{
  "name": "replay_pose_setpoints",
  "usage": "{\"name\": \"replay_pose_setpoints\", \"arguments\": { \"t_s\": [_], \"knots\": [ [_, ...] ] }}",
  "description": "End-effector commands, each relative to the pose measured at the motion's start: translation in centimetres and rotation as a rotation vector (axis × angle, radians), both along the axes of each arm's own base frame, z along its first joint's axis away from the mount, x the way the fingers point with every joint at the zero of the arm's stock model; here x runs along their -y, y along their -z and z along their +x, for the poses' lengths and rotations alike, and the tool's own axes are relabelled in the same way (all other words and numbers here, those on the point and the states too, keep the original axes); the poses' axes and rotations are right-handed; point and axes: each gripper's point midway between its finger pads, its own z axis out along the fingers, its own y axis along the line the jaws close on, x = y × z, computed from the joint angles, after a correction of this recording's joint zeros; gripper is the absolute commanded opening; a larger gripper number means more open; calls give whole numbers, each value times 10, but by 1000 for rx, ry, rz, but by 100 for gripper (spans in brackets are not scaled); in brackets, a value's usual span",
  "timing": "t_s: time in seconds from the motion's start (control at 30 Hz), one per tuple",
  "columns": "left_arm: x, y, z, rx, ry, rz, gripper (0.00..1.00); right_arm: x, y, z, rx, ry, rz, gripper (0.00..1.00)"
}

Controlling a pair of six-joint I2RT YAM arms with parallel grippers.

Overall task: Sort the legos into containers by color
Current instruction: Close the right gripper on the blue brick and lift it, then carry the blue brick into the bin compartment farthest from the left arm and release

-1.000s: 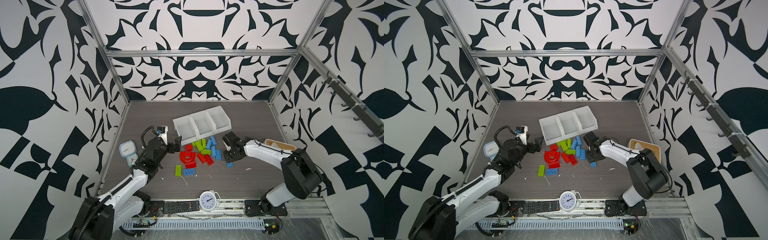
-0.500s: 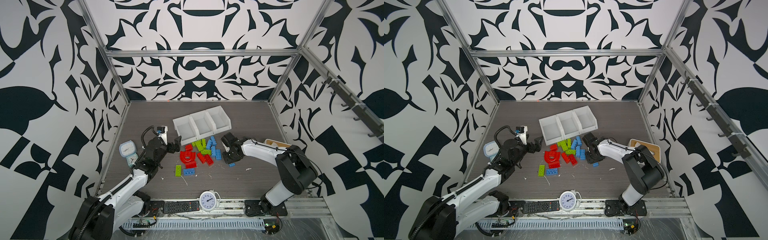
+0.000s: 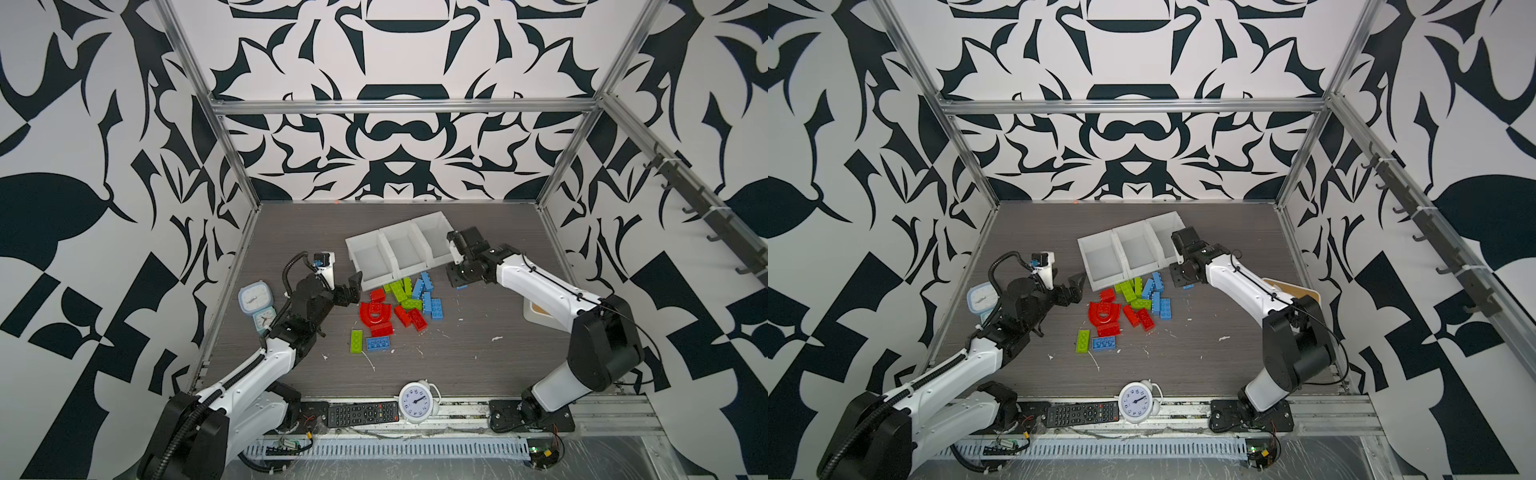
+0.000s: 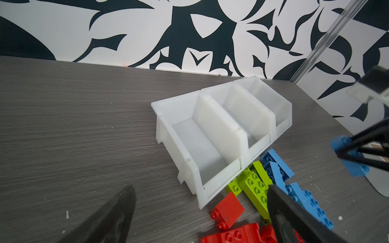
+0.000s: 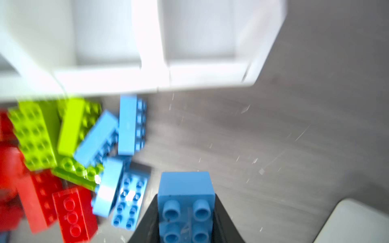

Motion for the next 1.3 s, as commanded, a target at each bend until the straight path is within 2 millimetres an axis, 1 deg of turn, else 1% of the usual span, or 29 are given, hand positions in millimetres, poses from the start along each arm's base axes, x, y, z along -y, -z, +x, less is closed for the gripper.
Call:
{"name": "replay_pose_setpoints", "arguments": {
  "t_s": [0.0,0.1,0.2,0.3,0.4,0.5,0.7,0.83,0.97,1.07,1.17,1.27],
  "knots": [
    [1,2,-1,1,4,-12,100,-7,-22,42,106,-56,18,25],
    [-3,3,0,6,-21,-4,100,-9,-27,75,140,-74,38,22],
    [-4,4,0,9,-24,3,100,-15,-25,103,151,-90,48,21],
    [-6,4,0,13,-29,9,100,-20,-23,120,157,-99,40,21],
    [-6,5,0,13,-33,13,100,-18,-20,132,158,-90,38,21],
    [-7,6,1,11,-35,14,100,-20,-16,140,162,-90,36,21],
    [-4,8,3,-2,-28,13,100,-21,-4,148,148,-83,28,21],
    [-4,8,3,-2,-29,13,100,-19,3,152,141,-73,23,24],
    [-5,6,1,5,-30,8,100,-16,6,155,141,-58,17,31],
    [-6,5,1,10,-35,9,100,-16,6,157,140,-52,19,43],
    [-7,4,1,13,-36,9,100,-17,-1,156,145,-51,27,52],
    [-8,2,0,20,-39,10,100,-18,-12,151,154,-54,48,57]
  ]
}}
